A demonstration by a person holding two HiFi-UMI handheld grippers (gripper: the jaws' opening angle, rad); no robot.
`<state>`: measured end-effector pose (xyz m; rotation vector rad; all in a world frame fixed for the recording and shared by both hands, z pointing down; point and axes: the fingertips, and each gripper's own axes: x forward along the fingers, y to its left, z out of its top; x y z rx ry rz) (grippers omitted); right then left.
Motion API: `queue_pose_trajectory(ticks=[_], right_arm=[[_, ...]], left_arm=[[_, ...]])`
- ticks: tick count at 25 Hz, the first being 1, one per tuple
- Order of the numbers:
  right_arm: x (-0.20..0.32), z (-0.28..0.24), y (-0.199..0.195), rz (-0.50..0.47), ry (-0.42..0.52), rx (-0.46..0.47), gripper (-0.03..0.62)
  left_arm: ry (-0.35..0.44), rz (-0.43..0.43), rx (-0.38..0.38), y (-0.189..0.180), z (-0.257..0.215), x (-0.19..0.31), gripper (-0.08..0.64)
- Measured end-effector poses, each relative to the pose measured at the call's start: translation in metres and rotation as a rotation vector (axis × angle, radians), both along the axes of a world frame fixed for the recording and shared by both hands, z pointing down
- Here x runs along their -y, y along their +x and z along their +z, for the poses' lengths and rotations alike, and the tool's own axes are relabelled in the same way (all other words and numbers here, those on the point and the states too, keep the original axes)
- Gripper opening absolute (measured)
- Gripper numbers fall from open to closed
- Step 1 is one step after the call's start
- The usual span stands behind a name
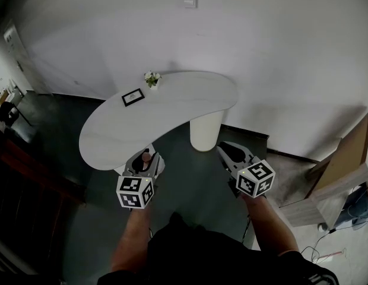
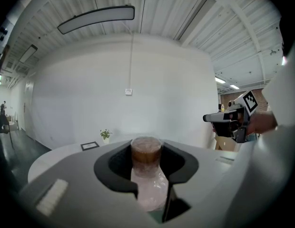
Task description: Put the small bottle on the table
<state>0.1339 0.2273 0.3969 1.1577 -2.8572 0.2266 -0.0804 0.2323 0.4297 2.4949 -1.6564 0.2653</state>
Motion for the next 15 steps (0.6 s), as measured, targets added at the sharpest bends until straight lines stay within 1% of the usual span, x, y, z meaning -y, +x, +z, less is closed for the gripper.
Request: queue_pose_trajectory(ticks=[5, 8, 11, 15], right_arm=[[0.016, 0.003, -0.001, 0.008, -0.002, -0.015, 0.023], [0.025, 0.002, -0.007, 0.014, 0.020, -0.029, 0.023], [0.038, 0.004, -0.011, 0.017, 0.025, -0.052, 0.023], [0.073, 0.014, -0.017, 0.032, -0.002, -0.064, 0.023]], left_arm=[[0.001, 0.002, 0.002, 0.000, -0.002, 0.011, 0.138], [0.003, 0.000, 0.001, -0.004, -0.001, 0.025, 0.138], [-0.002, -0.002, -0.002, -0.010, 0.004, 0.044, 0.138], [-0.004, 0.013, -0.003, -0.015, 0.009, 0.077, 0.138]])
